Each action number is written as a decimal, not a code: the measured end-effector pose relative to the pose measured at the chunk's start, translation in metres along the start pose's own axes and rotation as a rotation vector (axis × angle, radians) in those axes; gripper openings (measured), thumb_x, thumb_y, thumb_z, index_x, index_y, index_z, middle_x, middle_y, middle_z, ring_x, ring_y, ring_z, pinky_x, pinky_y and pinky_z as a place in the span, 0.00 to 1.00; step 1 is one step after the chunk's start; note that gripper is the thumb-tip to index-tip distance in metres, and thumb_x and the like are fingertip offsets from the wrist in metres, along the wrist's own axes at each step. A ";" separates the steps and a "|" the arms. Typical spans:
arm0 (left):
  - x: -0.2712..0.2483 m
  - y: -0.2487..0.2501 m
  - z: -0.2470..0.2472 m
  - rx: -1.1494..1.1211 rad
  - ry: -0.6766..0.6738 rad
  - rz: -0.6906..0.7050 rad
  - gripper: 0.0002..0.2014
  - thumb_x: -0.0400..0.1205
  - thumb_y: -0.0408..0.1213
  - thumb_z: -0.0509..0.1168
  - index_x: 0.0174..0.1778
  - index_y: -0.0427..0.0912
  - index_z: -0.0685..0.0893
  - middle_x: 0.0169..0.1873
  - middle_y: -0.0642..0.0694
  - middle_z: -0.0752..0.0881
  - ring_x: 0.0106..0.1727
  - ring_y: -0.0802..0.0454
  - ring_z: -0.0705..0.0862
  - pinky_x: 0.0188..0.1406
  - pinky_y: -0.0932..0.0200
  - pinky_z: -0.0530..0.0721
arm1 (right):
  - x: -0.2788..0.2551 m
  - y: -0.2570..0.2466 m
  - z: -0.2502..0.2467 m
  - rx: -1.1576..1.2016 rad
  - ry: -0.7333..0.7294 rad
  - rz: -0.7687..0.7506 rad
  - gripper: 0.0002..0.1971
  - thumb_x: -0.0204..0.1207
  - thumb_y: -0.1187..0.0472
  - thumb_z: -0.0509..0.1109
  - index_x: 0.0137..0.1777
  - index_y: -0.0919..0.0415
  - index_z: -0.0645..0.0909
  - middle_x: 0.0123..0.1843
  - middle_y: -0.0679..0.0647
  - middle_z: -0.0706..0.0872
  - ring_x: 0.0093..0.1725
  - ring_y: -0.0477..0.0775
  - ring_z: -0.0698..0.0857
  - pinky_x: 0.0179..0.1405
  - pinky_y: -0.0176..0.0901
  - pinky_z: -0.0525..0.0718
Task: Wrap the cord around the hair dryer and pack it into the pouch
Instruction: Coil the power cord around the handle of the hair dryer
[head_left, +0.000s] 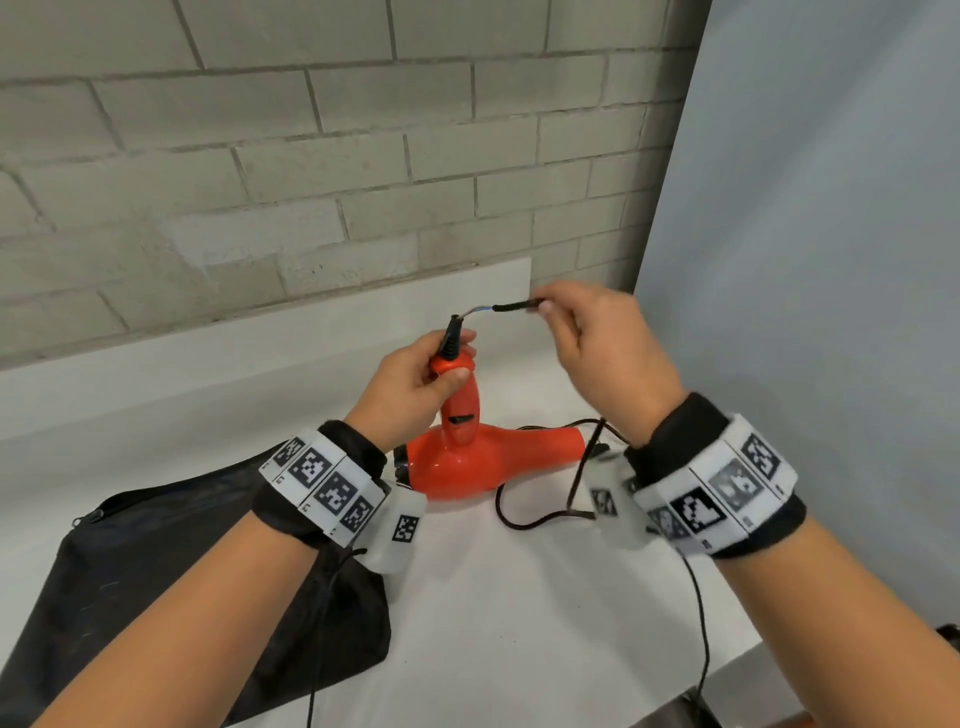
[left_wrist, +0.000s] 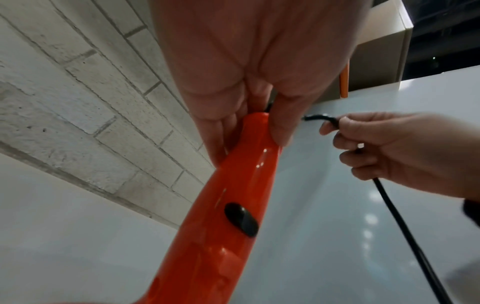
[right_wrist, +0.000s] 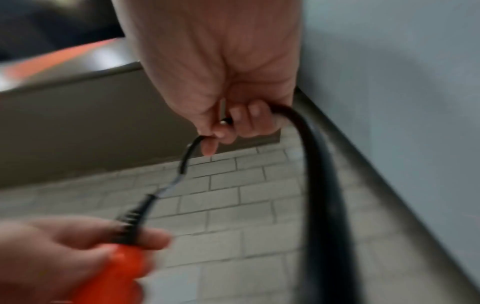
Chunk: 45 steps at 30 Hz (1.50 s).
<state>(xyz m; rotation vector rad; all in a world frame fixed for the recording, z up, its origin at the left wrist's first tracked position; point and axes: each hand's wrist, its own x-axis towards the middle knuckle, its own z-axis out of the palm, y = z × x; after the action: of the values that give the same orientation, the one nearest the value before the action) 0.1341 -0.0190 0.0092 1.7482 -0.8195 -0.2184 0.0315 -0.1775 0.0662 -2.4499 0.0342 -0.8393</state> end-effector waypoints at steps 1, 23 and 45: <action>-0.001 0.001 -0.002 -0.005 -0.047 0.000 0.18 0.80 0.24 0.60 0.58 0.52 0.76 0.50 0.55 0.83 0.57 0.55 0.81 0.66 0.57 0.76 | 0.007 0.003 -0.004 -0.109 0.032 -0.035 0.12 0.82 0.61 0.58 0.56 0.61 0.83 0.43 0.58 0.86 0.42 0.54 0.85 0.41 0.46 0.82; 0.037 0.065 -0.010 -0.129 -0.051 0.057 0.24 0.86 0.45 0.48 0.25 0.43 0.74 0.13 0.58 0.68 0.16 0.62 0.62 0.15 0.68 0.61 | 0.049 -0.024 -0.011 -0.149 -0.044 -0.212 0.14 0.79 0.56 0.64 0.63 0.57 0.77 0.47 0.57 0.85 0.47 0.57 0.84 0.46 0.54 0.83; 0.058 0.056 -0.009 -0.619 0.159 -0.049 0.13 0.85 0.31 0.48 0.50 0.40 0.79 0.31 0.56 0.90 0.23 0.64 0.76 0.16 0.71 0.69 | 0.014 0.019 0.052 -0.122 -0.556 0.110 0.29 0.81 0.69 0.54 0.81 0.60 0.50 0.57 0.69 0.84 0.54 0.65 0.83 0.48 0.48 0.77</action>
<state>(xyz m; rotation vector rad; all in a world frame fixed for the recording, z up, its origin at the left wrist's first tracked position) 0.1588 -0.0543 0.0776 1.1840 -0.5177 -0.3227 0.0749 -0.1715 0.0301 -2.6823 0.0150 -0.0936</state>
